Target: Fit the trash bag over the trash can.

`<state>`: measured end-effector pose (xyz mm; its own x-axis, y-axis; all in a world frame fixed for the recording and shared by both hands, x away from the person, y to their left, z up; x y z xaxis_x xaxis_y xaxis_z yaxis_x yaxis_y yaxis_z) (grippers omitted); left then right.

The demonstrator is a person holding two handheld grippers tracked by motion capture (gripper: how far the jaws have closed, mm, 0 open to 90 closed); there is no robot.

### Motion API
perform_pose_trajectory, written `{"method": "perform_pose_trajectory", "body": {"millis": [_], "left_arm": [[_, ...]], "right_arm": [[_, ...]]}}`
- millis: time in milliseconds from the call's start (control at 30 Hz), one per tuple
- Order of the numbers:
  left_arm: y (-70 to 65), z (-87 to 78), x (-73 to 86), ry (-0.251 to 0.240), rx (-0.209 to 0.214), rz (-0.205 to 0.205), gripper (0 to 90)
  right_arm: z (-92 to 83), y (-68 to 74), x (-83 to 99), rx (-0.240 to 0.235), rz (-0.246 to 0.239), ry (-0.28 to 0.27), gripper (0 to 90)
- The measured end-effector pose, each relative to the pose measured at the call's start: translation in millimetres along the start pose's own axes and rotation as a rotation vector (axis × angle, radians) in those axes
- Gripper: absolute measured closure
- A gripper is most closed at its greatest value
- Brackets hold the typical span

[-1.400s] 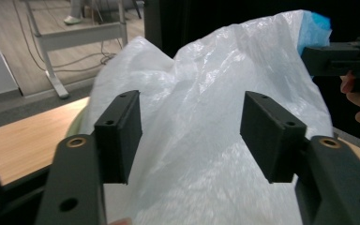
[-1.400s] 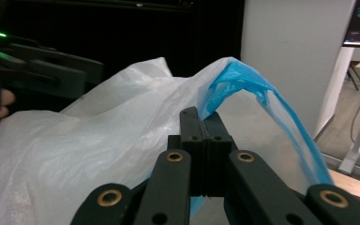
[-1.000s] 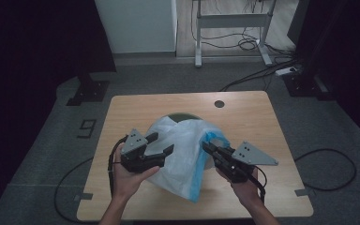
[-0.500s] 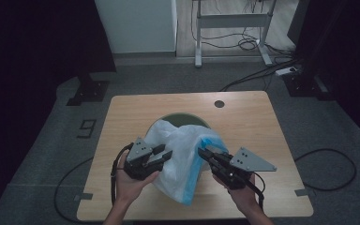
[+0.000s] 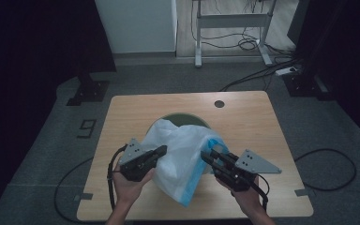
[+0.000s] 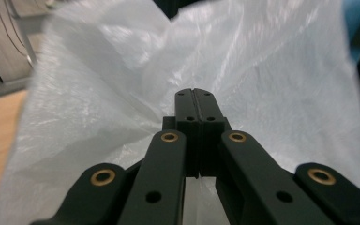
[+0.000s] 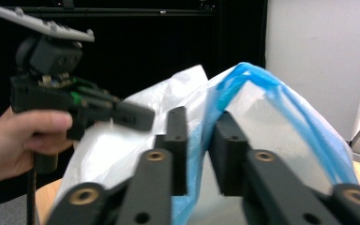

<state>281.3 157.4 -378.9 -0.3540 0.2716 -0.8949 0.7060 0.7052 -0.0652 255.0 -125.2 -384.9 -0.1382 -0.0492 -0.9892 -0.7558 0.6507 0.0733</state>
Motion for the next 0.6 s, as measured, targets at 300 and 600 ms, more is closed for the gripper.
{"method": "perform_pose_trajectory", "body": {"millis": [300,600], "left_arm": [[8.1,-15.9,-3.4,-0.079,-0.011,-0.035,90.0],[15.0,-25.0,-3.1,-0.113,-0.022,-0.056,90.0]], "right_arm": [[-10.7,-8.5,14.0,-0.009,0.029,-0.005,64.1],[-14.0,-12.6,21.6,0.017,0.02,0.002,65.3]]}}
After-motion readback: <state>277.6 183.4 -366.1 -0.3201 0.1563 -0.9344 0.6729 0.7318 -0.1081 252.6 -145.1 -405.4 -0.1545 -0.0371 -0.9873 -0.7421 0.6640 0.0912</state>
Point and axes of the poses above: each handheld gripper's, and its own axes: z roughly forward along the jaws, x roughly out of its underside, y roughly to its left, the point moved 2 cm from there along z, roughly forward along the jaws, and after that the axes turned 5 degrees about y, right-handed, at the moved point
